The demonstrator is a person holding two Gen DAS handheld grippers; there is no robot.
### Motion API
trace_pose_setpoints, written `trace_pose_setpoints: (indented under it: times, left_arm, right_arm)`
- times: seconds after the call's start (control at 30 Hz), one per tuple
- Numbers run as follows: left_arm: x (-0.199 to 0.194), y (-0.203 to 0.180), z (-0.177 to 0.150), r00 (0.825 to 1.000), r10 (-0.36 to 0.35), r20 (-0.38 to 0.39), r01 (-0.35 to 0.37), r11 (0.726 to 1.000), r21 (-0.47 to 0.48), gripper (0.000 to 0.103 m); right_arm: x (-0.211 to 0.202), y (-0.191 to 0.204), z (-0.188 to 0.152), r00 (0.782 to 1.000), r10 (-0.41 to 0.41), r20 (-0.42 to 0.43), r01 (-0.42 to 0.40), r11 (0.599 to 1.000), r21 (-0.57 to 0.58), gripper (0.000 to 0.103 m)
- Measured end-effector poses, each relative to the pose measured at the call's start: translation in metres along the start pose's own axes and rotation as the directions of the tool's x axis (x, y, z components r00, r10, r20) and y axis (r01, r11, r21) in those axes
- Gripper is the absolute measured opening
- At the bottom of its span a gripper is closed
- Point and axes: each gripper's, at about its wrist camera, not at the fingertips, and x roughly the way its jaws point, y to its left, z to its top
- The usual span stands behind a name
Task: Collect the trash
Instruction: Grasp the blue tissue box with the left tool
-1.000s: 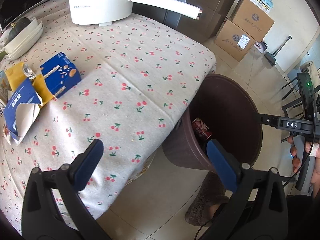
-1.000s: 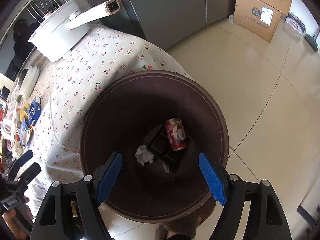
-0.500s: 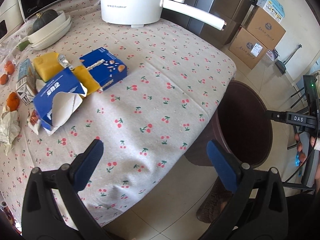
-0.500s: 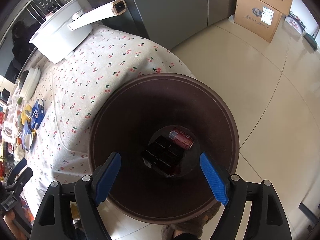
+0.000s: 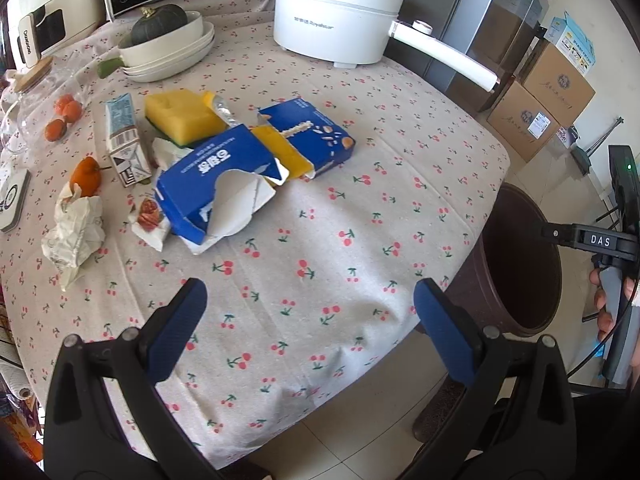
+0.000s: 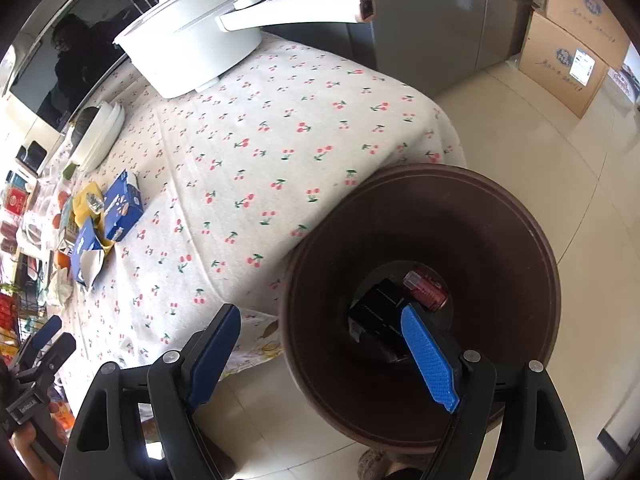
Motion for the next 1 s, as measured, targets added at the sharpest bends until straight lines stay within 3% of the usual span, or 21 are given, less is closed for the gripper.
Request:
trace_pose_setpoints:
  times: [0.23,0.4,0.5,0.67,0.73,0.83,0.97,1.0]
  left_arm:
    - [-0.001,0.041,0.010,0.987,0.157,0.041,-0.161,0.980,0.118,0.103]
    - [0.016,0.064,0.037,0.991,0.119,0.064,-0.128,0.977,0.169,0.103]
    - [0.038,0.066,0.054,0.994,0.105,0.025,-0.108,0.970,0.217,0.103]
    - [0.076,0.054,0.068,0.987,0.145,-0.062,-0.113,0.923,0.367,0.103]
    - [0.091,0.056,0.071,0.983,0.140,-0.123,-0.087,0.928,0.361,0.103]
    - [0.102,0.064,0.073,0.982,0.049,-0.184,0.007,0.957,0.292,0.101]
    - [0.100,0.081,0.070,0.986,-0.041,-0.164,0.069,0.984,0.167,0.094]
    - [0.097,0.083,0.068,0.987,-0.060,-0.149,0.083,0.985,0.150,0.087]
  right_arm:
    - [0.017,0.049,0.003,1.000,0.018,-0.017,-0.019,0.999,-0.044,0.084]
    - [0.034,0.084,0.012,1.000,-0.022,-0.022,0.019,0.993,-0.117,0.084]
    - [0.042,0.097,0.017,0.999,-0.044,-0.025,0.040,0.988,-0.149,0.084]
    - [0.051,0.114,0.028,0.999,-0.035,-0.029,0.030,0.985,-0.170,0.084]
    - [0.053,0.119,0.031,0.999,-0.037,-0.028,0.031,0.982,-0.188,0.084]
    - [0.054,0.128,0.032,0.999,-0.047,-0.022,0.040,0.973,-0.229,0.084]
    - [0.054,0.141,0.035,0.998,-0.061,0.002,0.059,0.958,-0.279,0.084]
    - [0.055,0.145,0.036,0.998,-0.062,0.006,0.061,0.955,-0.290,0.084]
